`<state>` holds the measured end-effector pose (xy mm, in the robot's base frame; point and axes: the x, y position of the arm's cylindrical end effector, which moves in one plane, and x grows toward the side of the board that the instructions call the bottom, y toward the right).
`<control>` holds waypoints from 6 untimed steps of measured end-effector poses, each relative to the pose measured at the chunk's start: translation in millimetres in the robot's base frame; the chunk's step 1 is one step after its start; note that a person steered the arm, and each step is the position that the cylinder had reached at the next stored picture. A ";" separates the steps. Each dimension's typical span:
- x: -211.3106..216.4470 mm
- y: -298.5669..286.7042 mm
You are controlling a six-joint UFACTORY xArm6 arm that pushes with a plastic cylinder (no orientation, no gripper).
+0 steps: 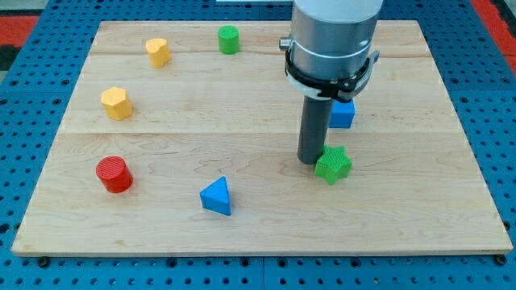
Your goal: Move the arm away from the green star
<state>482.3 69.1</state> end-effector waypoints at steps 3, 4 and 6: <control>-19.7 4.2; -19.8 38.7; -45.4 138.0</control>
